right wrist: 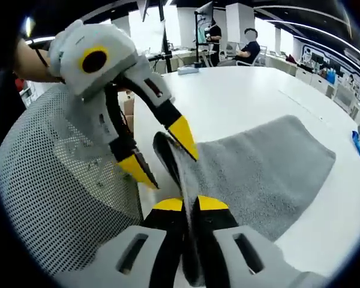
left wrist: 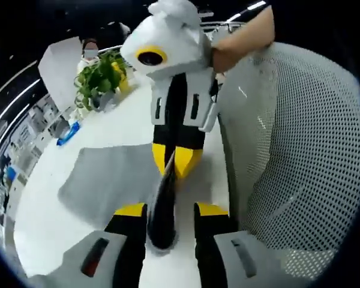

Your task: Fold the towel on the table until its edges align and the towel forms a compact rectangular stack.

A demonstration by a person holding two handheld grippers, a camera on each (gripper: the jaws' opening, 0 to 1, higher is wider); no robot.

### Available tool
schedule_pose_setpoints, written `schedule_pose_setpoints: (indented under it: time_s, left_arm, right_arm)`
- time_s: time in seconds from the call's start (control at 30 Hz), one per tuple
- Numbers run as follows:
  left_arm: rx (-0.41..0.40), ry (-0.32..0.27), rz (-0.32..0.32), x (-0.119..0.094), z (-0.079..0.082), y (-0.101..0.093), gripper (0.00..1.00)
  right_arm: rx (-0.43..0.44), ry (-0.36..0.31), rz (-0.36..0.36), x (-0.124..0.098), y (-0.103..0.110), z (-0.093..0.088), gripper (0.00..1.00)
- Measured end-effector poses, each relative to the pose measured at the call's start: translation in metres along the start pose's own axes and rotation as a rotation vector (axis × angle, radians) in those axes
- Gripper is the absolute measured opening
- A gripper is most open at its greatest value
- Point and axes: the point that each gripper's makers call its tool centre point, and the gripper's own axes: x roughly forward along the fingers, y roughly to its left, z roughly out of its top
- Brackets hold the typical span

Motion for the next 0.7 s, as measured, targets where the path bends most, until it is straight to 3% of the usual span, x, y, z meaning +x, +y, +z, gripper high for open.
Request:
schedule_pose_setpoints:
  time_s: [0.03, 0.07, 0.1, 0.13, 0.17, 0.27, 0.4, 0.57, 0.7]
  left_arm:
    - [0.034, 0.021, 0.013, 0.004, -0.006, 0.008, 0.11]
    - [-0.02, 0.013, -0.007, 0.007, -0.008, 0.009, 0.11]
    - [-0.092, 0.011, -0.036, 0.009, -0.01, 0.009, 0.1]
    - [-0.216, -0.01, -0.057, 0.011, -0.008, 0.012, 0.09]
    - [-0.291, -0.017, -0.059, 0.01, -0.007, 0.016, 0.08]
    - [-0.506, -0.05, -0.054, 0.006, -0.001, 0.032, 0.07]
    - [-0.552, -0.058, -0.054, 0.003, -0.002, 0.037, 0.07]
    - [-0.666, -0.056, -0.081, 0.002, -0.006, 0.037, 0.07]
    - [-0.681, -0.064, -0.08, 0.002, -0.004, 0.039, 0.07]
  right_arm:
    - [0.002, -0.003, -0.001, 0.0, 0.0, 0.0, 0.03]
    - [0.003, -0.013, -0.009, -0.001, -0.002, 0.002, 0.04]
    - [-0.043, -0.033, -0.061, -0.001, -0.011, 0.006, 0.05]
    - [-0.087, -0.035, -0.102, -0.002, -0.017, 0.008, 0.06]
    - [-0.122, -0.023, -0.103, -0.002, -0.016, 0.006, 0.08]
    - [-0.114, -0.014, -0.094, -0.002, -0.013, 0.004, 0.18]
    - [-0.286, 0.024, -0.156, -0.012, -0.018, 0.007, 0.2]
    - [-0.399, 0.114, -0.204, -0.022, -0.027, -0.01, 0.21]
    - [-0.452, 0.174, -0.213, -0.03, -0.031, -0.022, 0.18]
